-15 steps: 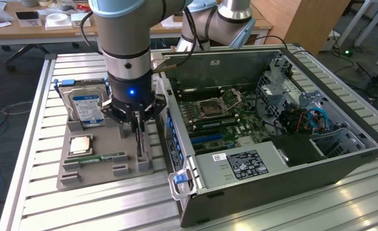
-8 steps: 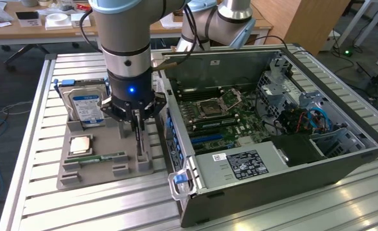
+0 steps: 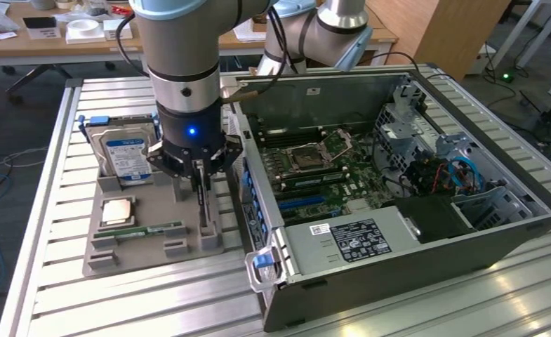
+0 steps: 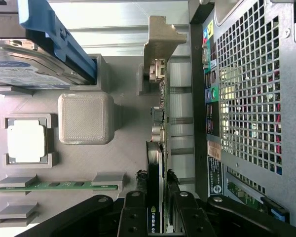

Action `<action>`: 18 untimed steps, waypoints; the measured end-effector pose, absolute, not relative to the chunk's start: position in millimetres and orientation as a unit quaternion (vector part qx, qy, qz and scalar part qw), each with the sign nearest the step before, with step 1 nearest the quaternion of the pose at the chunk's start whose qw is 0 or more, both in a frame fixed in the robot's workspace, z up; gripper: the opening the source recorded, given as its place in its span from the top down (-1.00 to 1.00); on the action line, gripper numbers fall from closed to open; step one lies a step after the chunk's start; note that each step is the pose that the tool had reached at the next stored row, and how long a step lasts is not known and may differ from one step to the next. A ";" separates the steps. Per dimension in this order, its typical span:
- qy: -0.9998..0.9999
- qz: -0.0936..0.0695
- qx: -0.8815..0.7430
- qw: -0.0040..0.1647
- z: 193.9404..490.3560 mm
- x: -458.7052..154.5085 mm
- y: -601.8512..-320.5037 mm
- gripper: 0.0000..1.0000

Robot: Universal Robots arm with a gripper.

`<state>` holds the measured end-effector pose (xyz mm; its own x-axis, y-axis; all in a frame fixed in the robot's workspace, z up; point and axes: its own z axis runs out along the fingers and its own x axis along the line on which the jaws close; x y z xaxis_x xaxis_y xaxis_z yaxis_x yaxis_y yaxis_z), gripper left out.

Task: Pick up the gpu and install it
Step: 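Pick up the gpu and move the gpu toward the slot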

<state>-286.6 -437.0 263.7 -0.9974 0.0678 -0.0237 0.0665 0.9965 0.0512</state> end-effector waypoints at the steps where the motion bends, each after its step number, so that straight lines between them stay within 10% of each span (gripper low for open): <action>1: 0.999 0.025 0.034 0.013 263.7 -286.6 -437.0 0.48; 18: 0.999 0.025 0.034 0.013 328.5 -286.6 -437.0 0.48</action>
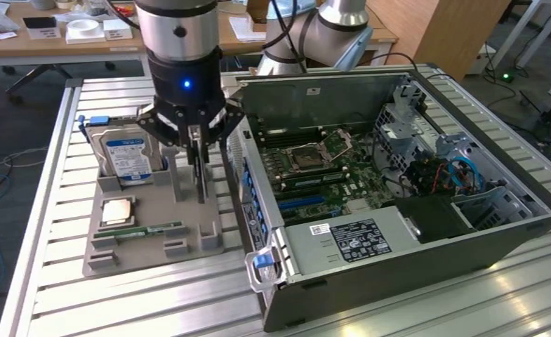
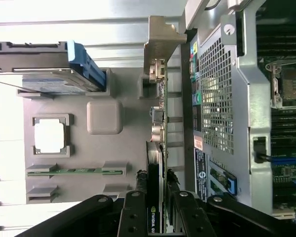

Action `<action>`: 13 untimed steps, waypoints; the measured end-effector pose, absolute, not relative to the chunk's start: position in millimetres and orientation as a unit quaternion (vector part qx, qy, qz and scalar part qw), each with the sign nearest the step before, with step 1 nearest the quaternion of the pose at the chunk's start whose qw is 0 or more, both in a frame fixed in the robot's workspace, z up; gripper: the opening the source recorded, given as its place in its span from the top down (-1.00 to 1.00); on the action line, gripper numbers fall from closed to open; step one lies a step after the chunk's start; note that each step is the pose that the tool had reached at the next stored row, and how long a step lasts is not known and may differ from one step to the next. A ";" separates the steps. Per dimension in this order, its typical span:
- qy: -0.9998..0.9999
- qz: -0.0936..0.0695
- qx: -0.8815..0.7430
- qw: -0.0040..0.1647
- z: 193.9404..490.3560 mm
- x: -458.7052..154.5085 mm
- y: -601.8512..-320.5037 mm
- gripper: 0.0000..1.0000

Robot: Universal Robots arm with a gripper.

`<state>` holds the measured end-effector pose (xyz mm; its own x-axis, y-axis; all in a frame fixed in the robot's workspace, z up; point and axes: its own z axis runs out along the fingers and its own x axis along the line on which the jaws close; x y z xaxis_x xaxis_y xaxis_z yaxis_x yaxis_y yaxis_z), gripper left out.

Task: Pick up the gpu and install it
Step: 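Pick up the gpu and move the gpu toward the slot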

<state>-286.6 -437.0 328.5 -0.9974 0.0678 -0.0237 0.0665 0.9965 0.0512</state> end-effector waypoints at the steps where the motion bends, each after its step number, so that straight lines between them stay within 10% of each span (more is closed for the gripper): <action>1: 0.999 0.025 0.034 0.013 333.0 -286.6 -437.0 0.48; 13: 0.999 0.025 0.034 0.013 396.2 -286.6 -437.1 0.48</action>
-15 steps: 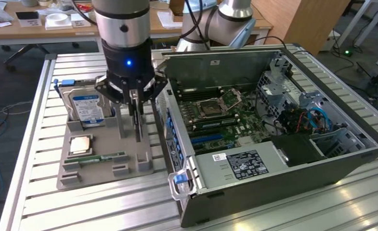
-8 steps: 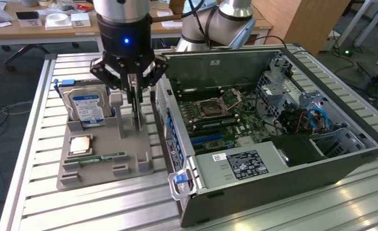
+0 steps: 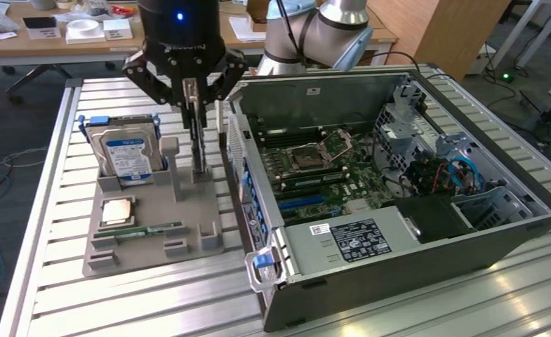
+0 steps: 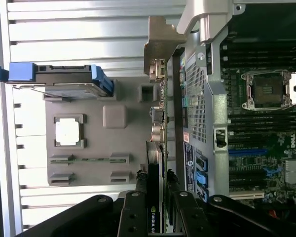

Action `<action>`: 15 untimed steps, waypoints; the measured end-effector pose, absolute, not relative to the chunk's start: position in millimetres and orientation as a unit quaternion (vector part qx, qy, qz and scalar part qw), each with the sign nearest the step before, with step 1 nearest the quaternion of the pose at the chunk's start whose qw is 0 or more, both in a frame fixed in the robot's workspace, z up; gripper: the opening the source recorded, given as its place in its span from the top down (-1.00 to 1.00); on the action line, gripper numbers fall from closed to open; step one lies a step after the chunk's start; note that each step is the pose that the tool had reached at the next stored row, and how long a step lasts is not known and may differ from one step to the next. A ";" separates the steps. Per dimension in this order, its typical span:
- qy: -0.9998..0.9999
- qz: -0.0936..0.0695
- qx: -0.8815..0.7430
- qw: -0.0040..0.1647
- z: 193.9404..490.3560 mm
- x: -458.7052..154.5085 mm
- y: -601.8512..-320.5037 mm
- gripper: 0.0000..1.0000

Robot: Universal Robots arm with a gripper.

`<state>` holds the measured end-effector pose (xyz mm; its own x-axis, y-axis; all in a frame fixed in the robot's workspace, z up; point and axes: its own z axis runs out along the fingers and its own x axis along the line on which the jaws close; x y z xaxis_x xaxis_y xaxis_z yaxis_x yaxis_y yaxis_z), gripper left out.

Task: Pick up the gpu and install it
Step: 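Pick up the gpu and move the gpu toward the slot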

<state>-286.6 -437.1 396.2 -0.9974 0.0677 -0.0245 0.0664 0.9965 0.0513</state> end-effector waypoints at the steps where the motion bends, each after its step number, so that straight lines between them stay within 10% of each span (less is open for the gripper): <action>1: 0.999 0.025 0.034 0.013 400.8 -286.6 -437.1 0.48; 15: 0.999 0.025 0.034 0.014 430.2 -286.6 -437.1 0.48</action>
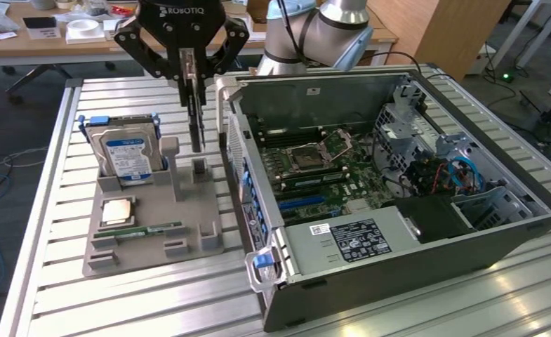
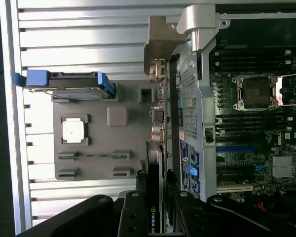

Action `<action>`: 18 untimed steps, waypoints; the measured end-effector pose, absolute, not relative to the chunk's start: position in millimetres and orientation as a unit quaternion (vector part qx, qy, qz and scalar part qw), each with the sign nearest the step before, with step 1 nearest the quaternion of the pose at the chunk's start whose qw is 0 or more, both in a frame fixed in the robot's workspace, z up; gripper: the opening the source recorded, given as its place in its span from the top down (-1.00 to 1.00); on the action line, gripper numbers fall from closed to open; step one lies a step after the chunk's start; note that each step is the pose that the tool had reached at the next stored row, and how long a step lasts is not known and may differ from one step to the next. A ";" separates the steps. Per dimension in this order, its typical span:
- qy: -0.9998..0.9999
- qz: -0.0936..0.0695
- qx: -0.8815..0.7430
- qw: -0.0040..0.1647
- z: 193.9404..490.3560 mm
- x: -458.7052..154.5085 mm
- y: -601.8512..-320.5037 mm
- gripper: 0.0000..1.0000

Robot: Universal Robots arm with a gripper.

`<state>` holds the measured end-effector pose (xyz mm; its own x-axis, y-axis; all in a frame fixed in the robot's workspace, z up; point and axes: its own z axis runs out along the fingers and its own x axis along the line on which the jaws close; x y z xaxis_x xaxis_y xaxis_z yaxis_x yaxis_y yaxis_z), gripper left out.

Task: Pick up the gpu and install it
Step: 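Pick up the gpu and move the gpu toward the slot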

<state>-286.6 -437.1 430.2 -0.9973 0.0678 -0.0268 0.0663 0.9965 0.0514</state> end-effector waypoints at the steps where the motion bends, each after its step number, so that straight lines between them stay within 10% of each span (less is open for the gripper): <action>1: 0.999 0.025 0.034 0.014 430.2 -286.5 -437.0 0.48; 18: 0.999 0.027 0.033 0.014 430.2 -248.6 -437.0 0.48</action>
<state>-248.6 -437.0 430.2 -0.9975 0.0661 -0.0266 0.0646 0.9964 0.0544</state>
